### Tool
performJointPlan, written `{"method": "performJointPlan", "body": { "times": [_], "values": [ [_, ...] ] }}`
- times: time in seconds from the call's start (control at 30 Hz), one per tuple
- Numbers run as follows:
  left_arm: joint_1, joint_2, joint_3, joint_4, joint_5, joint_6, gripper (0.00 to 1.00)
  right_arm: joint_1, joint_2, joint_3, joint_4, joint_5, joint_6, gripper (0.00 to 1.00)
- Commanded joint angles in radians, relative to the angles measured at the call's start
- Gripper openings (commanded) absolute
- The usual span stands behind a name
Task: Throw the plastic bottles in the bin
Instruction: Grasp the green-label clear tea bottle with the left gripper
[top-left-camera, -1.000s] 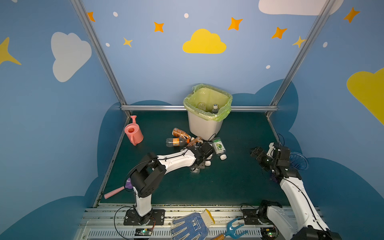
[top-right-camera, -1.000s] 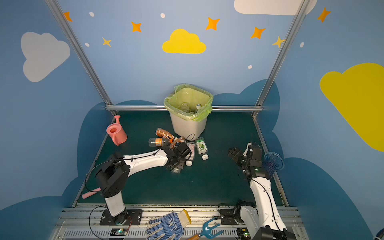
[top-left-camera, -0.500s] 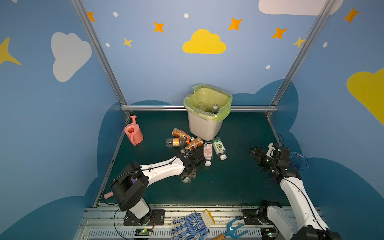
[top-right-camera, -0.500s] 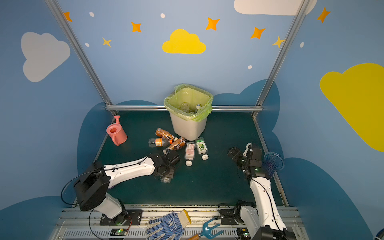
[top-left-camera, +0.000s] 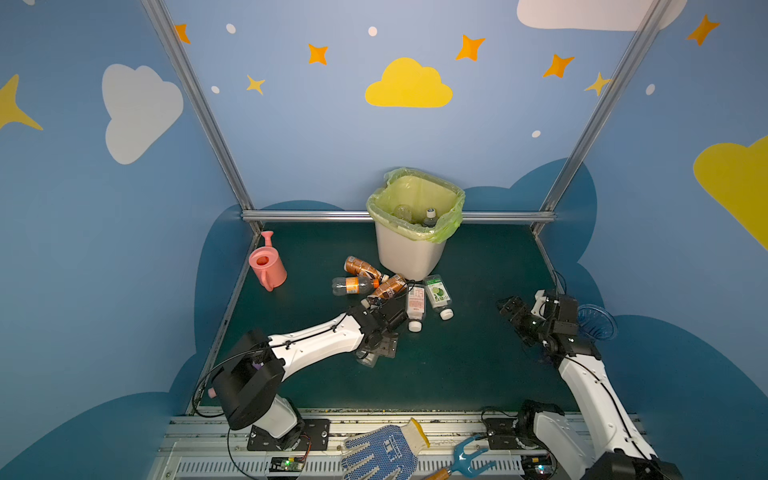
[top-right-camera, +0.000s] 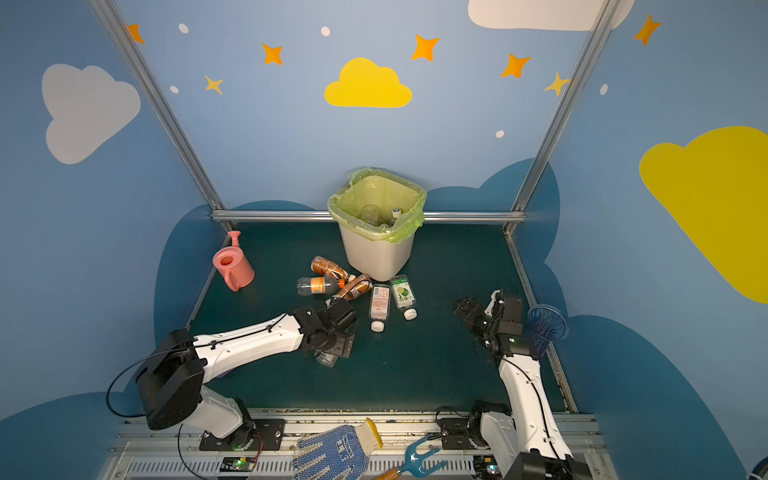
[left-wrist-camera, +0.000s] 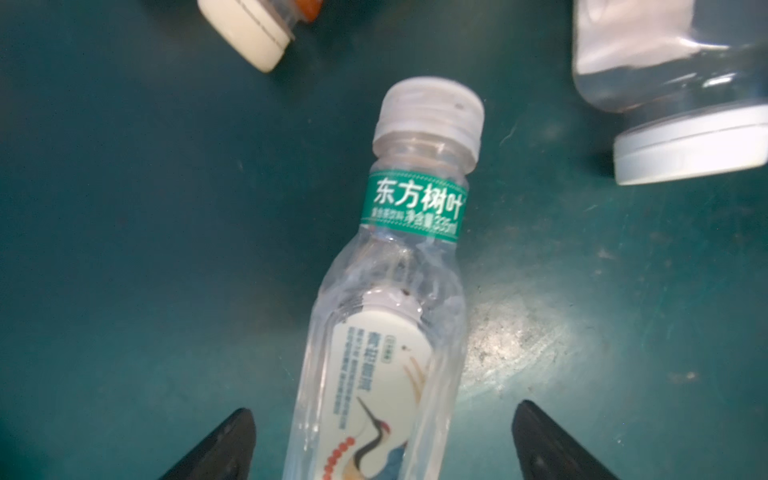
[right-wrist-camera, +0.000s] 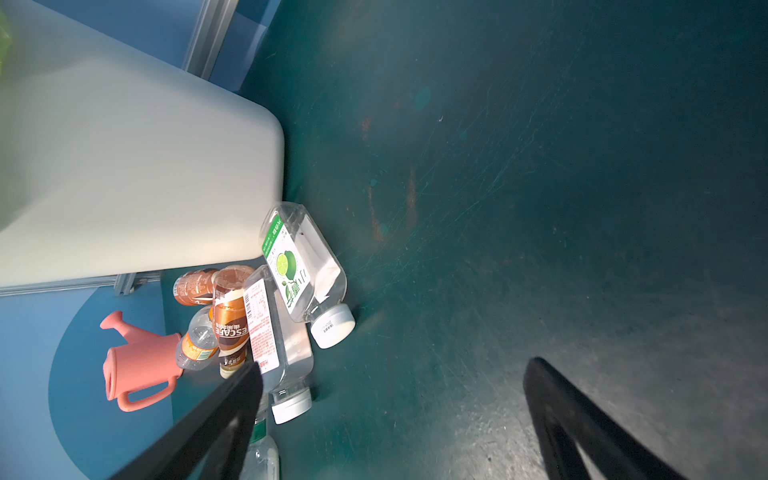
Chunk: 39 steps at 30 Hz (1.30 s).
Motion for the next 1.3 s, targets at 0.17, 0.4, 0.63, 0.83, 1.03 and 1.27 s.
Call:
{"method": "performJointPlan", "body": {
  "times": [0.17,0.4,0.63,0.83,1.03,1.27],
  "values": [
    [0.028,0.036,0.066,-0.064,-0.007,0.079,1.0,-0.002,-0.01,0.004,-0.036,0.014,0.009,0.98],
    [0.073,0.083,0.113,-0.095,0.048,0.137,0.99,-0.003,-0.033,0.009,-0.056,0.02,0.011,0.98],
    [0.08,0.147,0.139,-0.092,0.073,0.166,0.94,-0.003,-0.043,-0.004,-0.056,0.038,-0.005,0.98],
    [0.089,0.19,0.145,-0.087,0.082,0.189,0.89,-0.004,-0.035,-0.005,-0.055,0.026,0.0,0.98],
    [0.098,0.232,0.141,-0.078,0.107,0.214,0.84,-0.003,-0.037,-0.007,-0.06,0.027,0.002,0.98],
    [0.099,0.236,0.137,-0.07,0.128,0.226,0.62,-0.004,-0.046,-0.014,-0.063,0.043,0.002,0.98]
  ]
}}
